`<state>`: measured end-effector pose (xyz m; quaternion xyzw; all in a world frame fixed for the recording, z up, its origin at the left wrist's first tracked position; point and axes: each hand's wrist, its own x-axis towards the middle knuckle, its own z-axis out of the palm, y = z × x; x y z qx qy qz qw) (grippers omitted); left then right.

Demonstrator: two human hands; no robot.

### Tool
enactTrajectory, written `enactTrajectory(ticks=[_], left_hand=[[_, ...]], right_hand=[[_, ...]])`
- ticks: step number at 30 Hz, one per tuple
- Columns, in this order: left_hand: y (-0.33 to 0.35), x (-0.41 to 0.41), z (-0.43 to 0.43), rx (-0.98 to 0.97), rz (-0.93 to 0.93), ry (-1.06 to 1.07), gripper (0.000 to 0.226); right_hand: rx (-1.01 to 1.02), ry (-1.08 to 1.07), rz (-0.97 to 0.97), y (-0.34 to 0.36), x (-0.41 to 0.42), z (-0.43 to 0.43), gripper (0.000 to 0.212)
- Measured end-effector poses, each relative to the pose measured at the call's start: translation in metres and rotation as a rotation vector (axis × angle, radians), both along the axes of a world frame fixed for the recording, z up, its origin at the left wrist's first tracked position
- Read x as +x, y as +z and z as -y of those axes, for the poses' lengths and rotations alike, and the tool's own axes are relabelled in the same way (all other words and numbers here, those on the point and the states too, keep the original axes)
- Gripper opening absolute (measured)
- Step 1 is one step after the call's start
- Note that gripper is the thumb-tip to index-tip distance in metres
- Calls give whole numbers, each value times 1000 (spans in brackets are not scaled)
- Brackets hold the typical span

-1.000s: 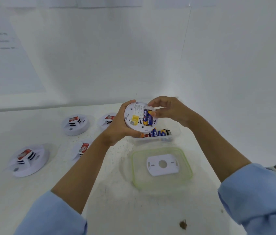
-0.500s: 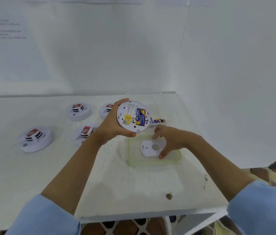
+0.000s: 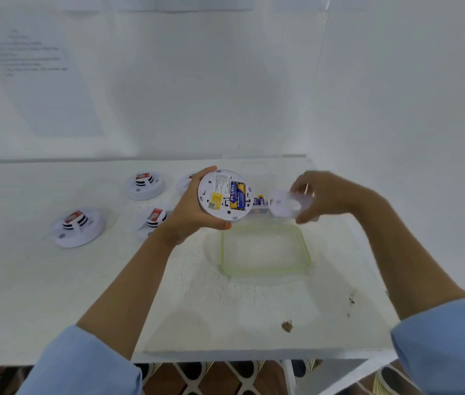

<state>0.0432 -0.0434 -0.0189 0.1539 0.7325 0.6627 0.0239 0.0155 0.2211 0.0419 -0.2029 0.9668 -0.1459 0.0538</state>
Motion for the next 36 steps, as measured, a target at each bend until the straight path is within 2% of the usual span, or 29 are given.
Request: enactTrajectory(ticks=[2,4,9,23,30,36], left_hand=[[3,-6,-2,0,-6,2,106],[6,-15,-8,6,-14,8,104],[12,-38,-20,4,-49,-38,102],[6,-95,-13,14,-73,-146,98],[8,-108,-16,25,-73,-163,105],[8,-105,-21,56,-88,-85,104]], right_hand=[[-208,10,-64,19,-1,6,54],[-324,94,-90,27,-3,27,58],[-369,163,-122,12,-23,71,61],[-263,126,-120,10,-68,75,70],[-184,187,-161,18,-79,70,64],[-201,249,-147,14,-83,63,60]])
